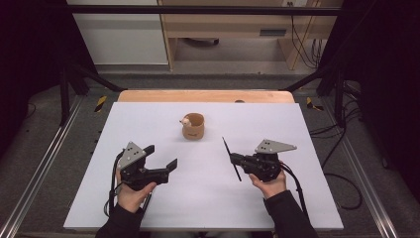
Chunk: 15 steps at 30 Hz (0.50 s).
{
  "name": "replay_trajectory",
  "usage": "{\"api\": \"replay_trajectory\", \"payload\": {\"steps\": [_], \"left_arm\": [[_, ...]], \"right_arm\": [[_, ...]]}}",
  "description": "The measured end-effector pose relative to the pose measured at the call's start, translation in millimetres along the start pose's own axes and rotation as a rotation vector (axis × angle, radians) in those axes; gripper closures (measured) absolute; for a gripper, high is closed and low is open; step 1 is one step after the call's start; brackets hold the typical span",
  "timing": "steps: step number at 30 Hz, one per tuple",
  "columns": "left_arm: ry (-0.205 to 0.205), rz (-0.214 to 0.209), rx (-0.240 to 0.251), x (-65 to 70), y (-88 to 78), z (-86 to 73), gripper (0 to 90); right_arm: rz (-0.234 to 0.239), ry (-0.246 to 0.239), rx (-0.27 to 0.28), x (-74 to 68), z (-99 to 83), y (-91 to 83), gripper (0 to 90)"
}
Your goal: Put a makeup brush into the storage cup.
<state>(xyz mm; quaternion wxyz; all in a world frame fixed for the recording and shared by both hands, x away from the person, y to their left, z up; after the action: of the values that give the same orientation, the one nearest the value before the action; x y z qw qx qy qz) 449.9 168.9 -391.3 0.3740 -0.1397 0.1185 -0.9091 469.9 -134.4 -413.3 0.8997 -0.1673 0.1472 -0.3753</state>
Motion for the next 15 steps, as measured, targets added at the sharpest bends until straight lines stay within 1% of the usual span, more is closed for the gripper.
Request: {"api": "replay_trajectory", "payload": {"steps": [6,10,15], "left_arm": [[-0.007,-0.018,0.016,5.0,8.3,7.1,7.9],[-0.003,-0.031,0.016,10.6,16.0,11.2,8.0],[-0.007,-0.049,0.029,17.4,24.2,17.9,8.5]], "right_arm": [[0.013,-0.002,-0.003,-2.5,0.6,3.0,85.6],[0.015,0.0,0.007,-4.3,1.6,3.8,85.7],[0.02,0.0,0.019,-5.9,2.8,4.0,85.6]]}}
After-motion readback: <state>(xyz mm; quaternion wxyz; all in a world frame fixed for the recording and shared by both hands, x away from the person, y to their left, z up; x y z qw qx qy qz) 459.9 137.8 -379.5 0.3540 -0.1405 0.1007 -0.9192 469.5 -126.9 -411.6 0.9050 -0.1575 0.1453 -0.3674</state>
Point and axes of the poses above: each handheld gripper's, and its own axes: y roughly forward along the jaws, z roughly out of its top, x roughly to its right, the point moved 4 cm from there along y, roughly forward along the jaws, and after that the axes turned 8 degrees about -z, right-handed, at the moved point
